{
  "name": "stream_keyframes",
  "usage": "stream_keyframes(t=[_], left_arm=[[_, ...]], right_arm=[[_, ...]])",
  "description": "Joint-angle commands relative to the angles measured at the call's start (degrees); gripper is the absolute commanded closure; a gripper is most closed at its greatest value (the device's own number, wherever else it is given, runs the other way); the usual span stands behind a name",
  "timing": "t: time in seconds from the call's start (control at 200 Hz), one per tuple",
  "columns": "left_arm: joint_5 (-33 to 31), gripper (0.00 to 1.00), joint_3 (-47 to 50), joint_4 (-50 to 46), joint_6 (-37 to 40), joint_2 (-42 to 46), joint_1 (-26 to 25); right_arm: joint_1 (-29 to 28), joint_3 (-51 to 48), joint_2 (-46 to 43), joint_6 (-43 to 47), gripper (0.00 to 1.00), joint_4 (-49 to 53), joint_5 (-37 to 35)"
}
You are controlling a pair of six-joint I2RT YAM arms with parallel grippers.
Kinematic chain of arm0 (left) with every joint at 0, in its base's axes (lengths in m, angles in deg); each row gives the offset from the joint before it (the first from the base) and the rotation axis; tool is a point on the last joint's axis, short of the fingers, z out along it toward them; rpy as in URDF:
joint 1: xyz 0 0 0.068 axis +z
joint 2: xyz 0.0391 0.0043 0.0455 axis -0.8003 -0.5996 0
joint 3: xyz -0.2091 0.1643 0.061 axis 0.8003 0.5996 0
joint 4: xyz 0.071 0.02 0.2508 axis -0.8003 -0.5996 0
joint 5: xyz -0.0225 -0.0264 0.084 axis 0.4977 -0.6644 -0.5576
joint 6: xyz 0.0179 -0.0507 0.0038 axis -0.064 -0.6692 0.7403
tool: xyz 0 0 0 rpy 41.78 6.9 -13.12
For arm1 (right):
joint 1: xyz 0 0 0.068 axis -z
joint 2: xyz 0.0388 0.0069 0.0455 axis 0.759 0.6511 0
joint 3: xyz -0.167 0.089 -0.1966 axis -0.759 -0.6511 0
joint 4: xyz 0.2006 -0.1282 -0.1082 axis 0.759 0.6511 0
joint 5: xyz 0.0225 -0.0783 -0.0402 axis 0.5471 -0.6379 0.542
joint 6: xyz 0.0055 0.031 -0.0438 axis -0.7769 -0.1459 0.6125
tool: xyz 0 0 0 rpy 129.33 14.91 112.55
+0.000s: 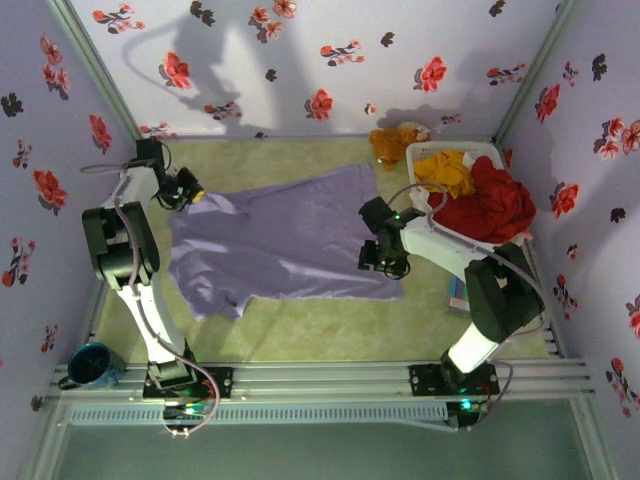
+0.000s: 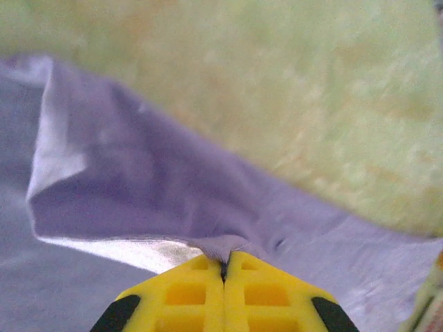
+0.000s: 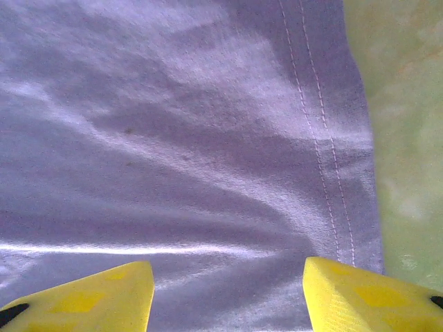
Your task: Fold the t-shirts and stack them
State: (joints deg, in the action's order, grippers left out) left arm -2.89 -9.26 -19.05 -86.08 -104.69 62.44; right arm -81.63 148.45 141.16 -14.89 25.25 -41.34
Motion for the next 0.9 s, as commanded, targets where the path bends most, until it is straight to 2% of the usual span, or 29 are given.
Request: stream_keyframes(t=[0.0,0.105,0.17,0.21,0.375,0.495,0.61,0.745,0.895], left_arm=[[2.4,0.91,-4.6,2.6,-6.4,-4.8,0.5],[3.3,0.7,-4.4,2.5,-6.2,-5.7,0.5],[3.7,0.53,-2.3,3.4,-5.9,-4.3,0.6],[3.5,0.49,-1.1,3.3,-5.2,-3.1,0.6],[-3.1,0.46,1.5,-6.3,2.0,4.9,-0.5],[-6.1,0.46,10.7,-8.3,5.1,12.5,-0.8],[-3.8,0.46,21.2,-4.5,4.6,16.9,-0.8],[-0.8,0.45,28.3,0.3,2.1,17.8,-1.9],[-3.2,0.41,30.8,-3.6,2.9,21.5,-3.9]], right_arm=[[-0.2,1.3,-2.2,0.1,0.4,2.6,-1.2],[-0.3,1.2,-2.8,-0.1,0.4,2.9,-1.2],[-0.3,1.0,-3.2,-0.2,0.4,2.8,-1.3],[-0.2,0.8,-3.2,-0.2,0.39,2.7,-1.1],[-0.3,0.2,-2.3,-0.2,0.39,1.8,0.0],[-0.4,-1.5,-1.4,-0.6,0.39,-0.6,1.3],[-0.4,-2.9,-0.1,-0.7,0.39,-2.3,2.6],[-0.4,-4.9,-0.1,-0.8,0.39,-3.1,3.3],[-0.5,-6.9,-1.3,-1.7,0.39,-2.3,3.1]])
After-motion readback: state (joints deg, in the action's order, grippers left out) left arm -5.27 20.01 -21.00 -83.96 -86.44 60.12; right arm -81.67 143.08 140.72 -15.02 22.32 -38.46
